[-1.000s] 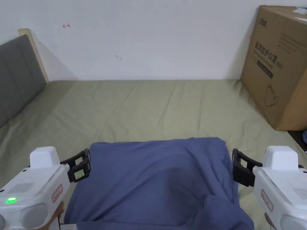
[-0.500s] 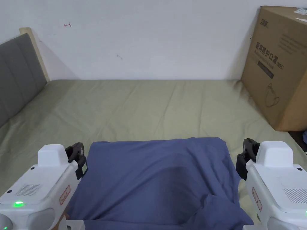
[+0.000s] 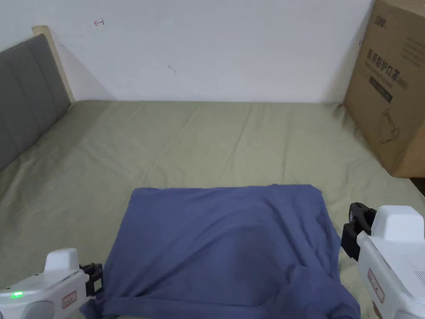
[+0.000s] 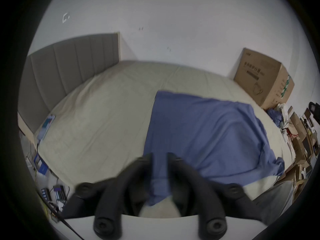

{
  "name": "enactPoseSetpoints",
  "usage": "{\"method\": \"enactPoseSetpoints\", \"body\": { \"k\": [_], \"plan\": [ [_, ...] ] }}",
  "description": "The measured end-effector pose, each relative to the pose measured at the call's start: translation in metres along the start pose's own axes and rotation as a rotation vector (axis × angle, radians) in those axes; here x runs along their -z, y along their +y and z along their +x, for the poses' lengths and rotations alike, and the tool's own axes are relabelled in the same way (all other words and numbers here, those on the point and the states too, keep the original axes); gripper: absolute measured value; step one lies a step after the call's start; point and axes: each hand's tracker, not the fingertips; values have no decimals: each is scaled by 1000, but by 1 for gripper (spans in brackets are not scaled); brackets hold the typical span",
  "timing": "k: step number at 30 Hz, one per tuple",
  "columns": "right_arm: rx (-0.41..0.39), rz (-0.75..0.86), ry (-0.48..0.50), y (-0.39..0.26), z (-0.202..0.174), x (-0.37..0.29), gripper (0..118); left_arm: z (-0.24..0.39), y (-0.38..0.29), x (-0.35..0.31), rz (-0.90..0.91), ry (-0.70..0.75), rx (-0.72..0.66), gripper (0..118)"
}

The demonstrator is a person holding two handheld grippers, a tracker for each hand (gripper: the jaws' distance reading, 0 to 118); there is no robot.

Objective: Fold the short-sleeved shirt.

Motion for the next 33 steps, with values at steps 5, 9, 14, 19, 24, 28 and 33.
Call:
{"method": "enactPoseSetpoints", "body": {
  "k": [5, 9, 14, 19, 24, 28, 33],
  "plan": [
    [3, -24, -1, -7, 2, 1, 0, -10, -24, 26, -112, 62, -50, 90],
    [2, -45, -3, -11, 3, 3, 0, -11, -38, 42, -152, 106, -33, 84],
    [6, -78, -21, -21, 8, 4, 0, -11, -46, 60, -204, 18, -27, 4],
    [32, -202, -36, -54, 22, 12, 5, -3, -47, 48, -141, 29, -30, 1],
    [57, -470, -38, -115, 42, 30, 87, 0, -40, 32, -96, 11, -15, 1],
    [63, -614, -34, -162, 46, 38, 89, 1, -34, 26, -75, 9, -3, 1],
    [207, -658, 6, -193, 55, 51, 45, 1, -30, 25, -69, 13, 9, 1]
  ]
}}
